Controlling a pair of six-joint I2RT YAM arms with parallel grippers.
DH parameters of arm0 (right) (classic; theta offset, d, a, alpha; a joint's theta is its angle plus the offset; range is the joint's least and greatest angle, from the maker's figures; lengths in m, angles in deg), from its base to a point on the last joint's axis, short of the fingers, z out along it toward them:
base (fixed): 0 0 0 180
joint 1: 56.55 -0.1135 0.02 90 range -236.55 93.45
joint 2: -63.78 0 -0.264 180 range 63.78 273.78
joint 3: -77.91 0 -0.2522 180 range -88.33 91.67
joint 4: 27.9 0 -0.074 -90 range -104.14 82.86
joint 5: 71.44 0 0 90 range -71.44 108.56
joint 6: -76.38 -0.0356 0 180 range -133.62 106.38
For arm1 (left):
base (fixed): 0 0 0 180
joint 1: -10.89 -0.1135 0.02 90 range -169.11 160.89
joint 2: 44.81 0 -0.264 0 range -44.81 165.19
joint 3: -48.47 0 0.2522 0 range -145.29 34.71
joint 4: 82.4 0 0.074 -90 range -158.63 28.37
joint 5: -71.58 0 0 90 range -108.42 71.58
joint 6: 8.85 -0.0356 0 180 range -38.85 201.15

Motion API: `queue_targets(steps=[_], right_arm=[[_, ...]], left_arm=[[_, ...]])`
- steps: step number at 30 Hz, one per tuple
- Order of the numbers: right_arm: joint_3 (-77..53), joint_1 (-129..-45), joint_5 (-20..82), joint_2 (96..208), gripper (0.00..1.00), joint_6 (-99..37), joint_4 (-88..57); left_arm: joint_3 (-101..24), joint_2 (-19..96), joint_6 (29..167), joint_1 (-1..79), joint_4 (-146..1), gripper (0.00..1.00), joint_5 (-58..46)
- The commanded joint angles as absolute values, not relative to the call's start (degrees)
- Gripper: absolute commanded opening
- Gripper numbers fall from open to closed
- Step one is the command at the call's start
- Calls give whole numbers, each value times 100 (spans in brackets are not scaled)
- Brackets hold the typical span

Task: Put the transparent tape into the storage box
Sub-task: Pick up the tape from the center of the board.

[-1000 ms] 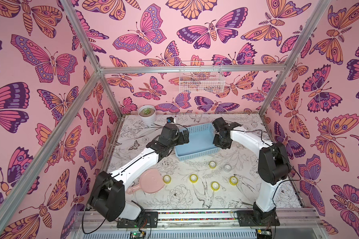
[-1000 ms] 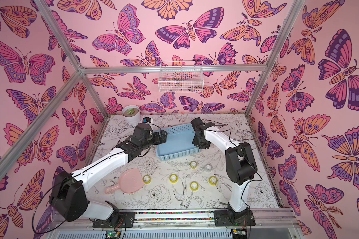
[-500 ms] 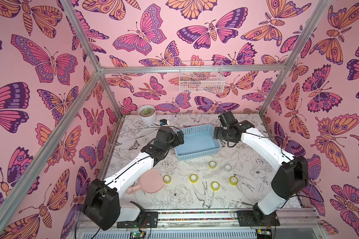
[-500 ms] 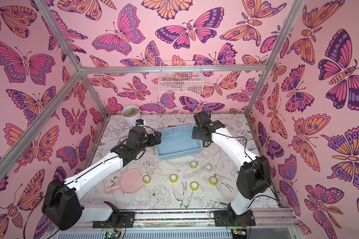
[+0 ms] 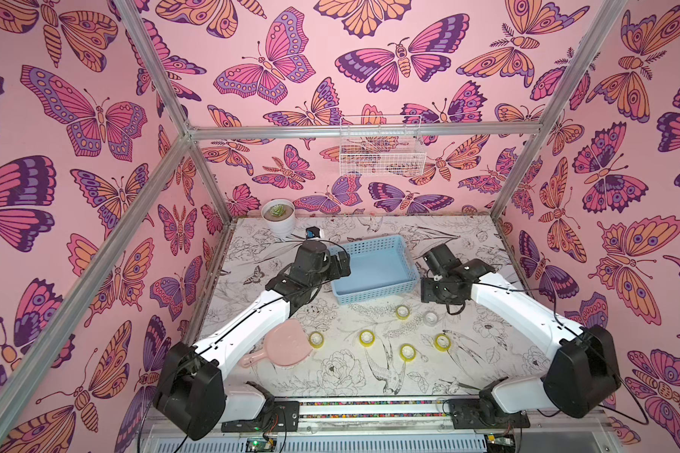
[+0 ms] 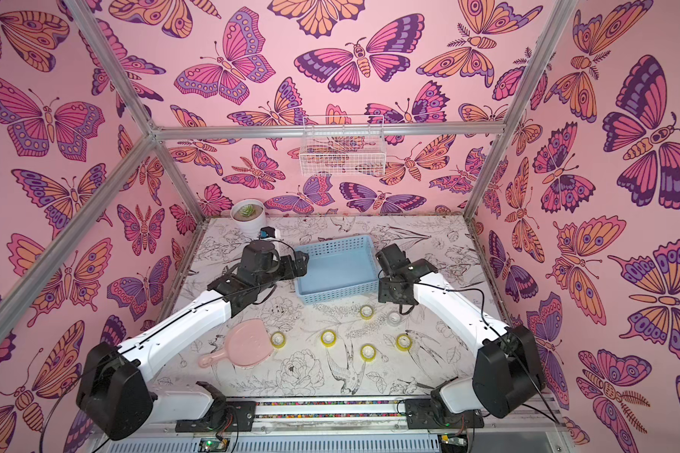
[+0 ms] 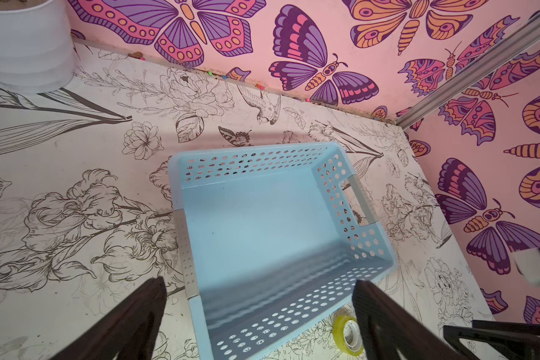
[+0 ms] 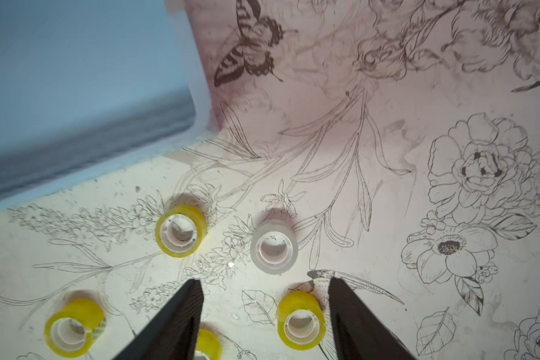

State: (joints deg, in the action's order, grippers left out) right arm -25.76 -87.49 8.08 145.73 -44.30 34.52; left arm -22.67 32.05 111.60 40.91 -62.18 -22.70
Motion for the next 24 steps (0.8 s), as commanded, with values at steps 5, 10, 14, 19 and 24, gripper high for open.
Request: queue_targets(steps=[5,10,14,19,24], right_arm=[[-3394,-8544,991,14648,52,-4907,2878],[-3580,-8460,1233,14904,47,-4956,2533],[-3703,-8433,1247,15026,47,-4983,2331],[-3896,-8270,1208,15173,46,-5027,2172],[-4007,-8194,1203,15009,46,-5045,2172]], left_arm=[[-2114,3269,11120,4122,-6090,100,-2124],[-2059,3295,11132,4122,-6071,100,-2071],[-2026,3242,11129,4122,-6048,100,-2071],[-2027,3188,11094,4122,-6004,100,-2036],[-2039,3185,11085,4122,-5985,100,-2018]])
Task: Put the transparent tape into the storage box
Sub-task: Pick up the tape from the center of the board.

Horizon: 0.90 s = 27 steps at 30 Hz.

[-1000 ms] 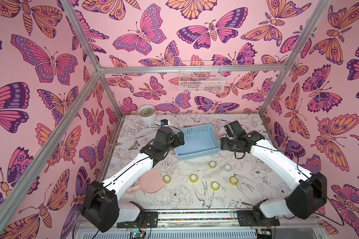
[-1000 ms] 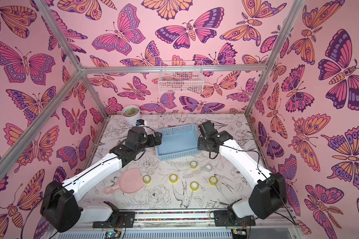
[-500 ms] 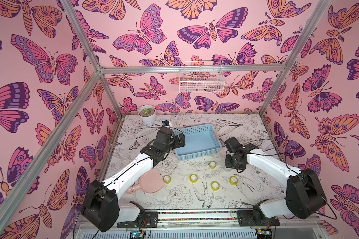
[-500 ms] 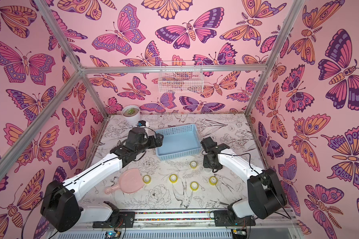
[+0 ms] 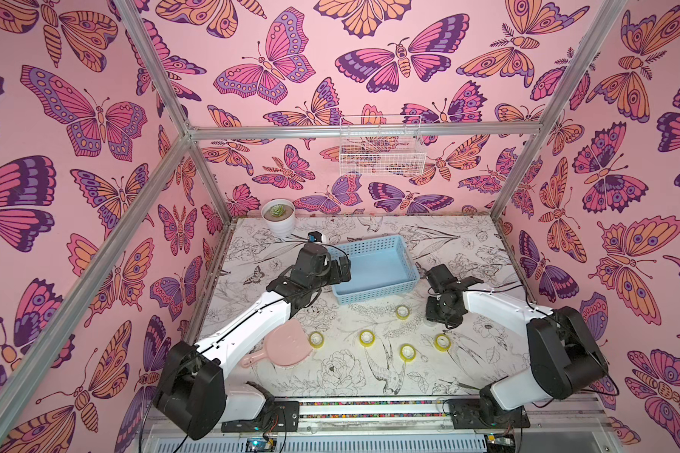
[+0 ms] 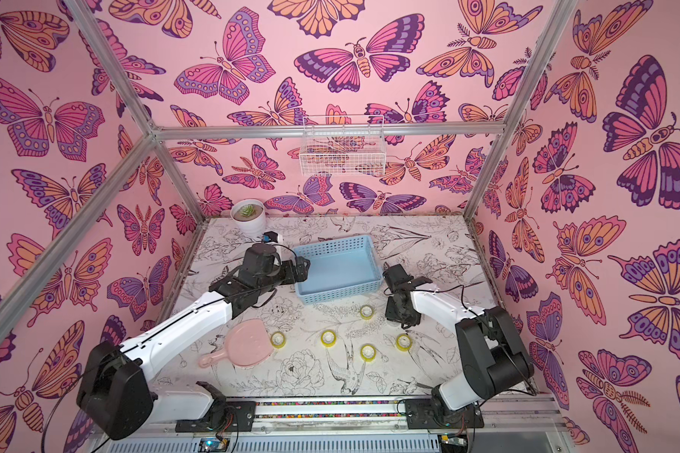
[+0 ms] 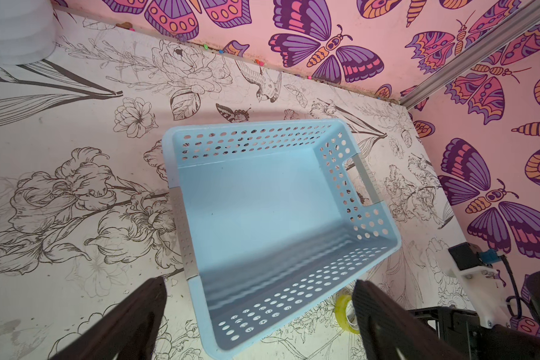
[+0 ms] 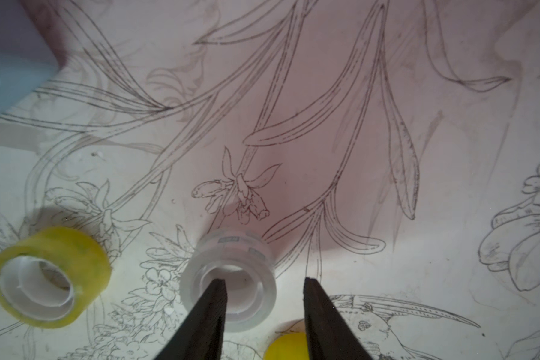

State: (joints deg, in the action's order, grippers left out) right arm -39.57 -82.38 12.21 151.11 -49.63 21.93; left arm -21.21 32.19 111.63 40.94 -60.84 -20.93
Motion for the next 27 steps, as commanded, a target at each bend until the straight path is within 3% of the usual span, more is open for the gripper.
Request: queue_targets(steps=[1,6,12,17,27], right_arm=[[-4024,-8191,1214,15014,45,-5052,2156],[-4143,-8177,1358,15243,41,-5144,1848],[-4244,-8159,1415,15570,30,-5193,1604],[-4276,-8151,1412,15489,2,-5212,1669],[-4041,-8150,1210,14824,0,-5142,2274]], left_arm=[[-2053,3211,11085,4122,-5991,100,-2003],[-2118,3263,11044,4122,-5970,100,-2016],[-2102,3189,10980,4122,-5928,100,-2112],[-2092,3182,10980,4122,-5923,100,-2177],[-2181,3189,10910,4122,-5927,100,-2256]])
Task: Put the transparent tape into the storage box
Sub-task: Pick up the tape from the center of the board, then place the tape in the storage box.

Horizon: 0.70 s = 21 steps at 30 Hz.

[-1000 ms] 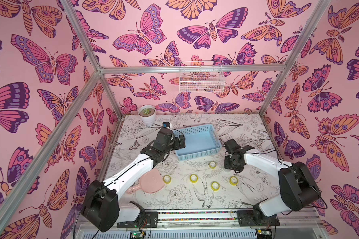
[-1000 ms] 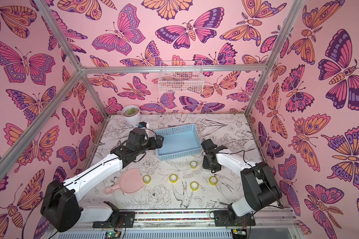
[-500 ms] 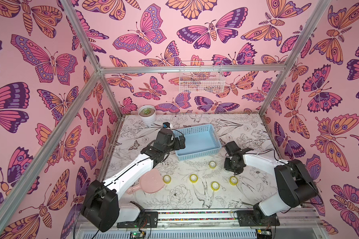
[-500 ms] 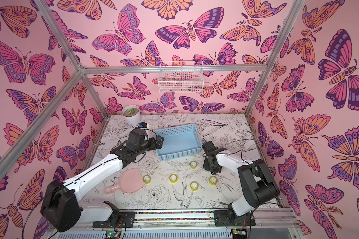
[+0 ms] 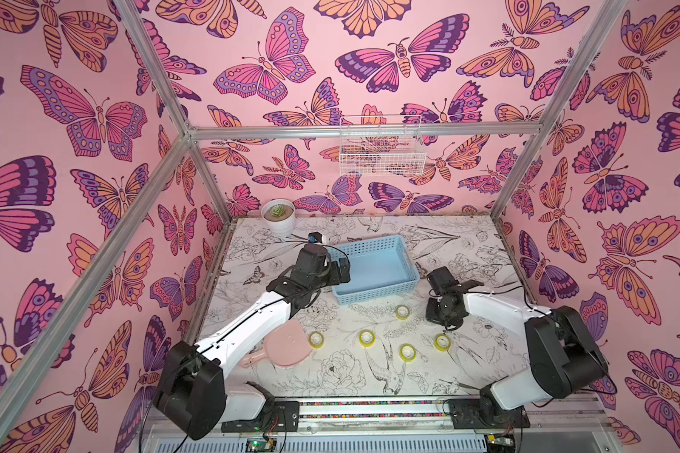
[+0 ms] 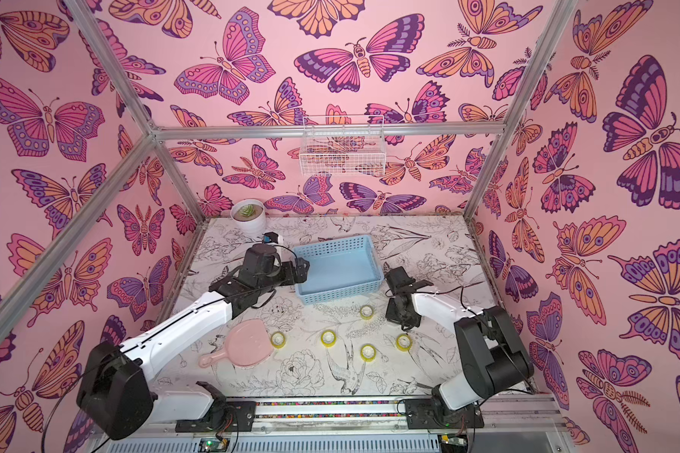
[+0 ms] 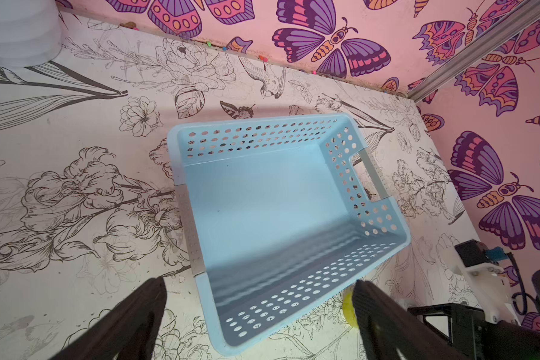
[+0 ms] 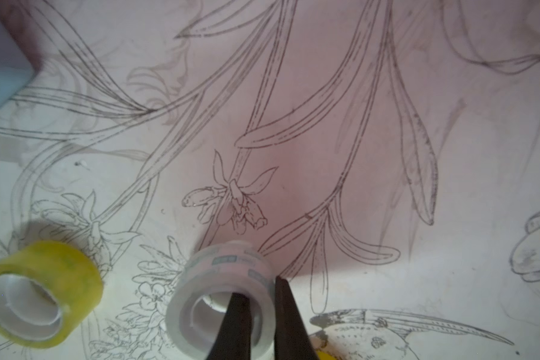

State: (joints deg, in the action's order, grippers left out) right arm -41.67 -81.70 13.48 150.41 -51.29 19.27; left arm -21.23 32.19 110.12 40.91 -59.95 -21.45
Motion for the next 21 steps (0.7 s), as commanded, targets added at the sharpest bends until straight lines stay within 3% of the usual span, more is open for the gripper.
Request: queue_targets(steps=[1,13,21], right_arm=[[-3998,-8150,1170,14755,0,-5142,2357],[-2780,-8159,883,14182,0,-4748,3507],[-1286,-8195,1005,14847,0,-4178,3760]], left_arm=[[-2189,3179,10918,4121,-5931,100,-2256],[-2324,3101,10840,4122,-5867,100,-2238],[-2535,3055,10760,4122,-5635,100,-2269]])
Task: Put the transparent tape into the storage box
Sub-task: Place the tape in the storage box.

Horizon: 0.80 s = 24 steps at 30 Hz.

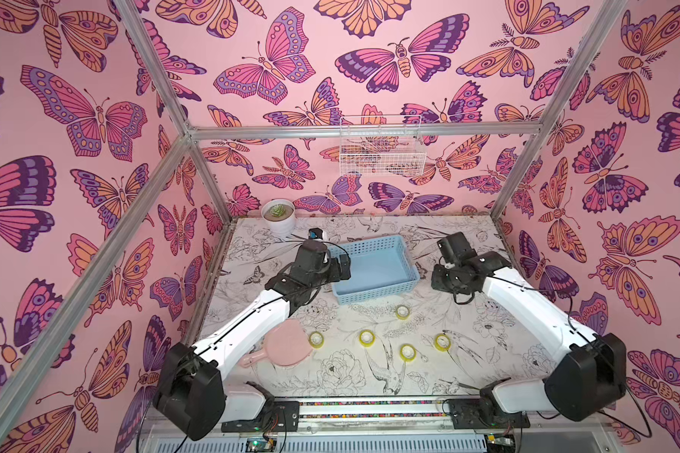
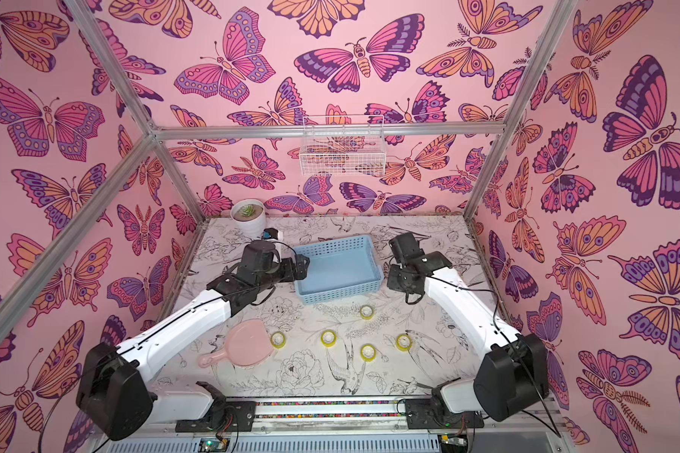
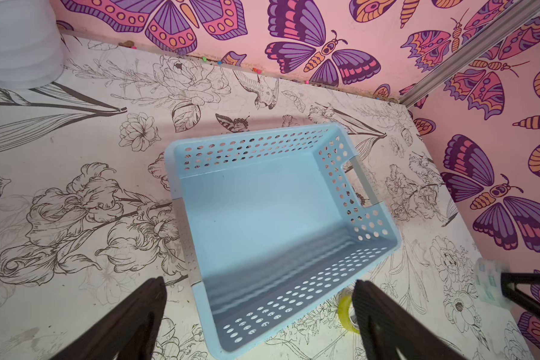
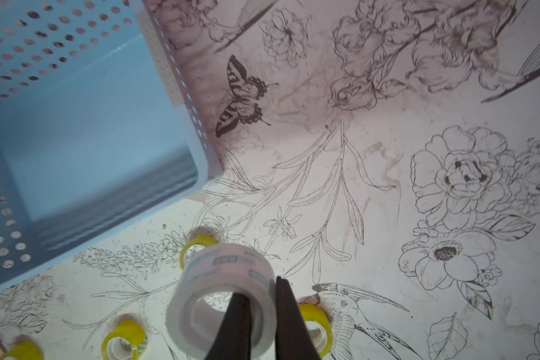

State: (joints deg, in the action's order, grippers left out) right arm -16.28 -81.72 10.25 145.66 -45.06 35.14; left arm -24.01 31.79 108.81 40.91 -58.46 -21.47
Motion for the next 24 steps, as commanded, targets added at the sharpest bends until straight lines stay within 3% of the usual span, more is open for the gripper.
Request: queue_targets(steps=[1,14,24], right_arm=[[-1104,-8204,1041,14986,0,-4102,3729],[1098,-8643,1454,17386,0,-3050,3005],[1940,-8778,1454,18685,0,-2619,2641]], left_arm=[[-2557,3056,10751,4122,-5601,100,-2286],[-2590,2866,10769,4027,-5293,100,-2450],[-2654,2864,10769,3920,-5126,100,-2456]])
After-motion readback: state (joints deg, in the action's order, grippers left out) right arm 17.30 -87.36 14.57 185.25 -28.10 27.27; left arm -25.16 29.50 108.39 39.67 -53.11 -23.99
